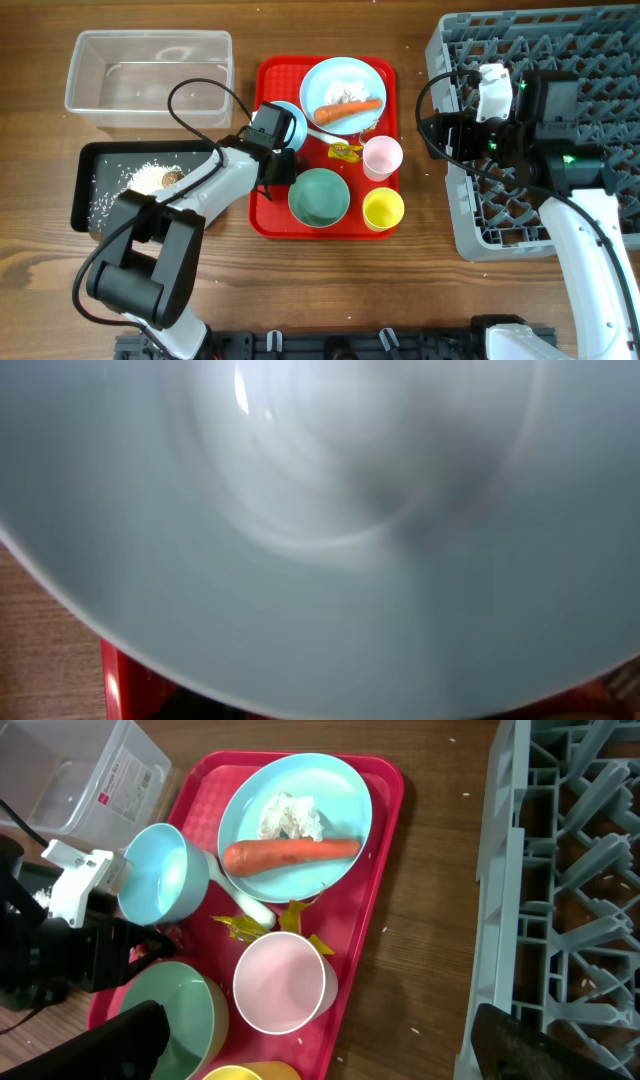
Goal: Sort waste into correct bins and load items into the dishwasher rack
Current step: 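Grasp the red snack wrapper on the red tray with the left gripper, then carry the red wrapper to the clear bin and release it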
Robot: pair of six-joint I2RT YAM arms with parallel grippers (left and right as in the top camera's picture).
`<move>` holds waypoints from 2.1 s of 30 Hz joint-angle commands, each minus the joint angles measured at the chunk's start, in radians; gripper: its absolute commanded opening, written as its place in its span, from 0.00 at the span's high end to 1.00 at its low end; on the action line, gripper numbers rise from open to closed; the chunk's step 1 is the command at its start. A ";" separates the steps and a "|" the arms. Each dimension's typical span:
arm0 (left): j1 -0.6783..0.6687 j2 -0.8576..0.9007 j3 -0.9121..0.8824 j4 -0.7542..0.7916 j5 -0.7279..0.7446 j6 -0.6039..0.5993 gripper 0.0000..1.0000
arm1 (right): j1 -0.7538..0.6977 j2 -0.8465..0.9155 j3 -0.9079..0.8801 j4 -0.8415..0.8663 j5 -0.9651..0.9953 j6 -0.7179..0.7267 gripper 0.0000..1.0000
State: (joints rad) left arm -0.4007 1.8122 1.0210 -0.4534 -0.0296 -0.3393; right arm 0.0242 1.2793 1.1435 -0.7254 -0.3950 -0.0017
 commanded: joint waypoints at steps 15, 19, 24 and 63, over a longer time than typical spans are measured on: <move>0.000 -0.314 0.047 -0.127 0.065 -0.006 0.96 | -0.002 0.008 0.019 0.002 0.011 0.002 0.00; 0.025 -0.475 0.047 -0.100 -0.063 -0.006 0.96 | -0.002 0.008 0.019 0.004 0.011 0.003 0.00; 0.107 -0.444 0.047 -0.124 0.048 0.043 0.93 | -0.002 0.008 0.019 -0.008 0.011 0.003 0.00; 0.268 -0.240 0.237 0.079 -0.083 0.227 0.96 | -0.002 0.008 0.019 -0.006 0.047 0.005 0.00</move>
State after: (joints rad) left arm -0.2348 1.4567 1.2541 -0.5255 -0.0433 -0.1242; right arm 0.0242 1.2793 1.1435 -0.7361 -0.3576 -0.0017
